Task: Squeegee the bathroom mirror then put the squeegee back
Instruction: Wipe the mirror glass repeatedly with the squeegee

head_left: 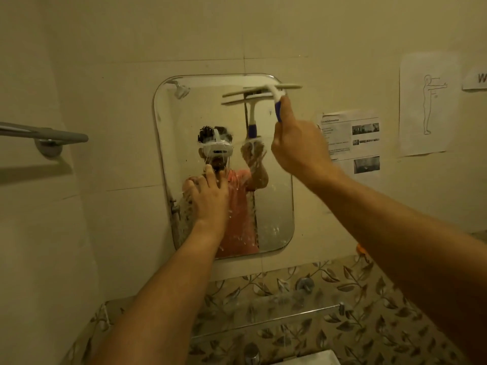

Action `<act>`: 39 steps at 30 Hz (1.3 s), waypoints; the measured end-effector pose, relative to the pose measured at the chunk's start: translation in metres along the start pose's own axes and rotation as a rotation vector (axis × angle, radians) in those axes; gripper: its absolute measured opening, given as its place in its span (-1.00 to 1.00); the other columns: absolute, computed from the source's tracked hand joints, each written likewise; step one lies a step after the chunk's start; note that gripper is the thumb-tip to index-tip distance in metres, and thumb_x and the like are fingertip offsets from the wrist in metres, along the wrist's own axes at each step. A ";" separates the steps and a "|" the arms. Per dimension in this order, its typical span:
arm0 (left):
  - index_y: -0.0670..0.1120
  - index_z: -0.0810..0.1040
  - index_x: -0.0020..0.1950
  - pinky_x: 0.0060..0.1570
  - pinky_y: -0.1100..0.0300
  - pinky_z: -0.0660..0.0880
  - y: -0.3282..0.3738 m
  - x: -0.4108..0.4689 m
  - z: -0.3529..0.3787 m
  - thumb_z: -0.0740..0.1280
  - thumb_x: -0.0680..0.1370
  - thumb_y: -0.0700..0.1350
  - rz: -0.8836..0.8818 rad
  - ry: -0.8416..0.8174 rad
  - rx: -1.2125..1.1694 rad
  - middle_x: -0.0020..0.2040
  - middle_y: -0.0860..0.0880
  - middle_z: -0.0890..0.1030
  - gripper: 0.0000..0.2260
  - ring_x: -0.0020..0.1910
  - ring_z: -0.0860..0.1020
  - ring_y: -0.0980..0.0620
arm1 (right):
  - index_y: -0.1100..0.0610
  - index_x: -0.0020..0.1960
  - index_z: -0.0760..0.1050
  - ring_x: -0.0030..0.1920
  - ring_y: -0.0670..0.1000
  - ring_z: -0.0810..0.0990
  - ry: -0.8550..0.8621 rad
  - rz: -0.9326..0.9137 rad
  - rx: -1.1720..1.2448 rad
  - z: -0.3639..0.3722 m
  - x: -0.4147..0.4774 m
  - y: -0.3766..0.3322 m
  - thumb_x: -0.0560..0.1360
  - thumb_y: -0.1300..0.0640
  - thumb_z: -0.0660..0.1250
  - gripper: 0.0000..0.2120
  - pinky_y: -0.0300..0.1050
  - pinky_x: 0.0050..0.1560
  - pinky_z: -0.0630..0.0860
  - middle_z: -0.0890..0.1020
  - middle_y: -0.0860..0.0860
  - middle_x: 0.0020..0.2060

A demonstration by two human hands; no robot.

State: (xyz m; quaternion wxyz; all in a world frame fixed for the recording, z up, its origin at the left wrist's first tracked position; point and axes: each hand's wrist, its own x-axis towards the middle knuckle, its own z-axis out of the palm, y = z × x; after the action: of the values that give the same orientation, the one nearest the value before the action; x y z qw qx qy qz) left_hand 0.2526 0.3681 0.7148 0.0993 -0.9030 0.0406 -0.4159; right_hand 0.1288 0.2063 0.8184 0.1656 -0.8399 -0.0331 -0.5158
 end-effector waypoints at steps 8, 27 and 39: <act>-0.04 0.14 0.59 0.41 -0.26 0.23 -0.002 0.005 0.008 0.59 0.32 0.11 0.022 0.024 -0.068 0.56 -0.30 0.09 -0.03 0.42 0.27 -0.30 | 0.03 0.62 -0.04 -0.32 0.04 0.49 -0.016 0.088 -0.064 0.009 0.038 -0.012 0.67 0.13 0.15 -0.40 -0.02 -0.34 0.47 0.47 0.05 -0.26; -0.05 0.05 0.63 0.46 -0.20 0.22 0.001 -0.002 0.000 0.57 0.34 0.16 0.010 0.022 0.027 0.57 -0.30 0.06 0.03 0.44 0.23 -0.28 | 0.07 0.62 -0.09 -0.39 0.05 0.50 -0.074 0.152 -0.058 0.046 -0.048 0.001 0.68 0.05 0.10 -0.40 -0.04 -0.45 0.42 0.51 0.05 -0.32; -0.06 0.11 0.61 0.46 -0.20 0.24 -0.001 -0.002 0.004 0.58 0.35 0.14 0.011 0.036 -0.010 0.56 -0.30 0.09 -0.01 0.45 0.24 -0.30 | 0.06 0.64 -0.18 -0.36 0.02 0.48 -0.160 0.211 -0.054 0.068 -0.107 0.018 0.68 0.03 0.09 -0.35 -0.12 -0.44 0.33 0.53 0.06 -0.26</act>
State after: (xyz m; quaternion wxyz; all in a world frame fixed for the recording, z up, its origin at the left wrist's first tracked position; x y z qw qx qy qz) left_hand 0.2547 0.3699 0.7112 0.0964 -0.8957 0.0492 -0.4312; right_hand 0.1416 0.2228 0.6919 0.1932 -0.8813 0.0561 -0.4276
